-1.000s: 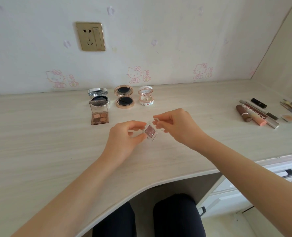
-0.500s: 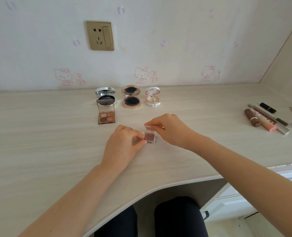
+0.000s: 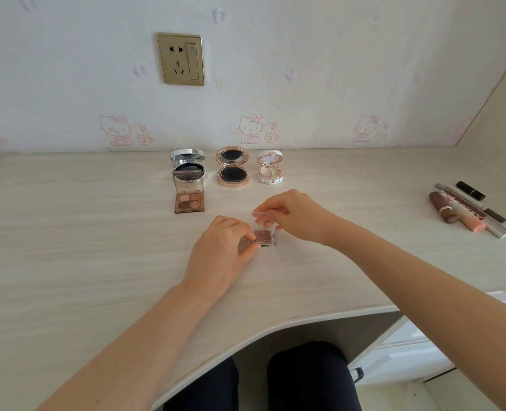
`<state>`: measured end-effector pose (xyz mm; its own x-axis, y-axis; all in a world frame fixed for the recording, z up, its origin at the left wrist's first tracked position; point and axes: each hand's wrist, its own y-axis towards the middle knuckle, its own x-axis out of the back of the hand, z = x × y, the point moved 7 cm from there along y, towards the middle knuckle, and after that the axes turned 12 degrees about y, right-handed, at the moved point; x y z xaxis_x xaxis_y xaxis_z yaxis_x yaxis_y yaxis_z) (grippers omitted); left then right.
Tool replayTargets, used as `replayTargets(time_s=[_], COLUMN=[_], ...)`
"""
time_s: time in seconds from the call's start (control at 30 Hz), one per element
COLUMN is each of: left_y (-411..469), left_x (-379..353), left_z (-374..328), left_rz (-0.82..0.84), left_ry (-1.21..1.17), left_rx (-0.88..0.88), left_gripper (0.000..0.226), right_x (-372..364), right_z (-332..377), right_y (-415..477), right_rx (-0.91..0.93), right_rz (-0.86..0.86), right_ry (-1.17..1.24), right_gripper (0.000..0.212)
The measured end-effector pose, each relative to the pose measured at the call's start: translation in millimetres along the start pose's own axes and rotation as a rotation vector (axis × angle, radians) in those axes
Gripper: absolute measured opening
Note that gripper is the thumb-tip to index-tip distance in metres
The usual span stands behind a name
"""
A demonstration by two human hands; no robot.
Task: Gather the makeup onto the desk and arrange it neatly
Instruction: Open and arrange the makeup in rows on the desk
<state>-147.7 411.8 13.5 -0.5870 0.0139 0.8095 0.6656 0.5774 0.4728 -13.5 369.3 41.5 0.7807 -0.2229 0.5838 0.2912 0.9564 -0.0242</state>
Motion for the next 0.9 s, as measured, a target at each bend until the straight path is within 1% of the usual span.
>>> replayTargets(time_s=[0.07,0.2,0.27,0.37,0.53,0.7,0.9], left_y=[-0.2,-1.3,-2.1,-2.4,-1.4,4.9,22.4], left_x=[0.0,1.2,2.2,3.1,2.7,3.1,3.1], left_z=[0.2,0.4,0.9,0.8,-2.2,1.0,13.7], left_rz=[0.002,-0.001,-0.010,-0.029,-0.040,-0.045,-0.028], left_ry=[0.003,0.013,0.021,0.014,0.042,0.117,0.198], left_rx=[0.001,0.002,0.005,-0.003,-0.029,-0.018,0.001], left_gripper=[0.011,0.014,0.016,0.012,0.009,0.007,0.009], right_x=[1.8,13.8,13.1,3.8,-23.3,-30.9,-31.2], right_z=[1.0,-1.2,-9.9,-22.9,-23.3,-28.2,-27.5], right_y=[-2.0,-17.9,-29.8,-47.2,-60.1,-41.3,-6.8], right_rx=[-0.010,0.034,0.035,0.009,0.105,0.160,0.160], right_rz=[-0.017,-0.226,-0.289,-0.293,-0.230,-0.243,-0.250], right_ry=[0.014,-0.069,-0.126,-0.225,-0.374,-0.423,-0.421], right_gripper=[0.026,0.031,0.034,0.038,0.033,0.032,0.027])
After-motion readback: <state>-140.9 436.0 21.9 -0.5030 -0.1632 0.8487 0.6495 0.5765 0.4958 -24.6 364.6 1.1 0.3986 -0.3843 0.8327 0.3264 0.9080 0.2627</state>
